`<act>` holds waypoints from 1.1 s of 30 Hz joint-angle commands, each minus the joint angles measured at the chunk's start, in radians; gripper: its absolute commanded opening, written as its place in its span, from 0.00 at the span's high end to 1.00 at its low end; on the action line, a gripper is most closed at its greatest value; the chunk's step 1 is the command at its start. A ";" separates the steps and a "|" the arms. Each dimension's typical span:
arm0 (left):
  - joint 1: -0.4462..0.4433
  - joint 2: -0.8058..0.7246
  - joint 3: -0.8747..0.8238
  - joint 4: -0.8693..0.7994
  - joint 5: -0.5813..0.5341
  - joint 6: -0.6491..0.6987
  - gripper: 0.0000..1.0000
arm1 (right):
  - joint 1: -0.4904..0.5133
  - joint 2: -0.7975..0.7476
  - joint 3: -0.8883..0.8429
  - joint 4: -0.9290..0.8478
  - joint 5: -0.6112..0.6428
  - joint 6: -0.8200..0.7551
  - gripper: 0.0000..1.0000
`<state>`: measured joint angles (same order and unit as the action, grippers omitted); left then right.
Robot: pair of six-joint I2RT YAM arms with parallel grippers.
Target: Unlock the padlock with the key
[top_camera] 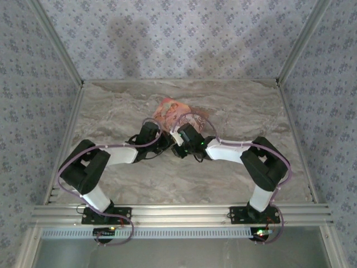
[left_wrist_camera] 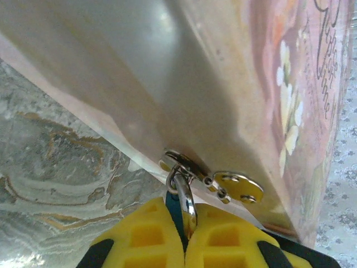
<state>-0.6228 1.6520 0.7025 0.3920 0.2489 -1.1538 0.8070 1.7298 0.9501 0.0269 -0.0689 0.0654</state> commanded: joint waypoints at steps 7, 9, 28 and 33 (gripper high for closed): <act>0.030 0.021 -0.061 0.169 0.065 -0.008 1.00 | -0.161 -0.146 -0.183 0.207 -0.288 0.289 0.68; 0.040 0.028 -0.078 0.235 0.092 -0.022 1.00 | -0.155 -0.146 -0.195 0.213 -0.296 0.294 0.68; 0.053 0.065 -0.115 0.533 0.202 -0.102 1.00 | -0.153 -0.051 -0.185 0.345 -0.385 0.363 0.65; 0.051 0.060 -0.112 0.540 0.216 -0.115 1.00 | -0.152 -0.040 -0.171 0.345 -0.368 0.356 0.73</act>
<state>-0.5694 1.7199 0.5838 0.8314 0.4023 -1.2366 0.6487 1.6722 0.7452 0.3500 -0.4351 0.4191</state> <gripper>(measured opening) 0.049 0.282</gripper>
